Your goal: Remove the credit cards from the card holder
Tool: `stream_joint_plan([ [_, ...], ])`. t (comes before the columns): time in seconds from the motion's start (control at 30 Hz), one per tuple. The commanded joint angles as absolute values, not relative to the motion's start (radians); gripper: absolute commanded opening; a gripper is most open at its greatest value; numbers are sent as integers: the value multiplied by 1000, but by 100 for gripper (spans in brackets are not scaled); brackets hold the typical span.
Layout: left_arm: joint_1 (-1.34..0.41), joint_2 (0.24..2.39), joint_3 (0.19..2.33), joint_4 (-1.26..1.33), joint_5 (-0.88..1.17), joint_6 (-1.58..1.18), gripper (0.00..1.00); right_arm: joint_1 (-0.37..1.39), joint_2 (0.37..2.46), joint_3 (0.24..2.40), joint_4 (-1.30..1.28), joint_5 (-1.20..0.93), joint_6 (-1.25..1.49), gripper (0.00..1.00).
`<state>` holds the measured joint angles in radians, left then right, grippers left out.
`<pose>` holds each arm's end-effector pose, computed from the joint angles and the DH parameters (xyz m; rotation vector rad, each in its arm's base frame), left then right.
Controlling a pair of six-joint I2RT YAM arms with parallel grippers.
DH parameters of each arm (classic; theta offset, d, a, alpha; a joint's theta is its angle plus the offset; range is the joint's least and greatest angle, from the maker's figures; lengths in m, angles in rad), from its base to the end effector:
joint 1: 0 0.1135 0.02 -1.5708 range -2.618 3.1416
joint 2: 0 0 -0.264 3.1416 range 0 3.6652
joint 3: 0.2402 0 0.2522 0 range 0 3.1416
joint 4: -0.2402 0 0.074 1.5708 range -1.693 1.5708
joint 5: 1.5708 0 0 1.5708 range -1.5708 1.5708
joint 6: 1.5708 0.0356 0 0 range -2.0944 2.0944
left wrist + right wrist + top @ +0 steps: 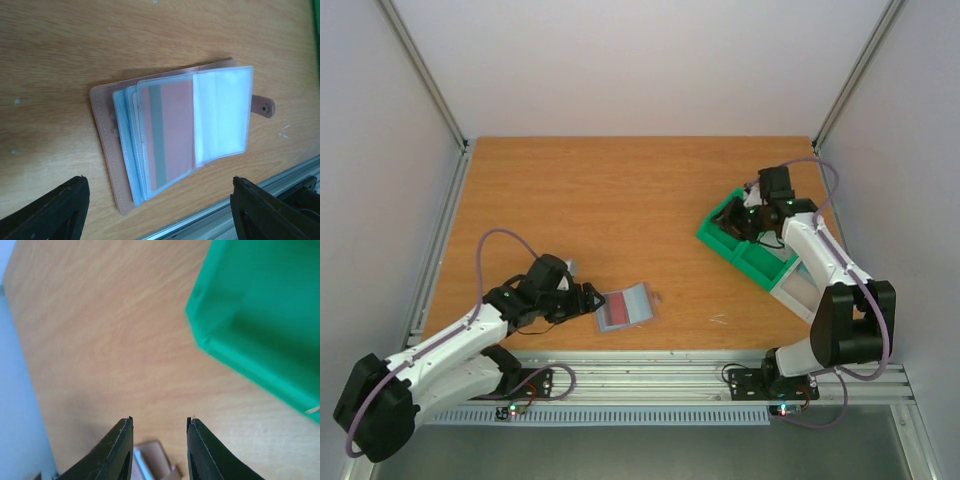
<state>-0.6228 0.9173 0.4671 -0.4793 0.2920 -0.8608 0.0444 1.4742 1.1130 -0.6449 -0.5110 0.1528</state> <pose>0.1328 -0.1080 0.1839 -0.1909 2.7144 -0.9045 0.3000 0.0308 0.2571 -0.0545 2.5441 0.7320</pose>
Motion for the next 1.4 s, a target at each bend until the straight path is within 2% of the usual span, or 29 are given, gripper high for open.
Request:
stream_joint_plan([
  [0.0, -620, 947, 406, -298, 340, -906, 76, 150, 1414, 1064, -656, -555, 125, 31],
  [0.23, -620, 995, 344, -141, 371, -981, 63, 340, 1368, 984, -596, -588, 144, 30],
  [0.53, -620, 1022, 272, 40, 384, -1035, 61, 541, 1380, 907, -477, -588, 201, 26],
  [0.83, -620, 1077, 249, 119, 394, -1070, 60, 715, 1500, 882, -380, -552, 281, 24],
  [1.07, -619, 1134, 236, 160, 387, -1069, 55, 790, 1611, 908, -326, -540, 304, 22],
  [1.37, -620, 1129, 244, 150, 379, -1054, 54, 813, 1707, 911, -272, -534, 323, 20],
])
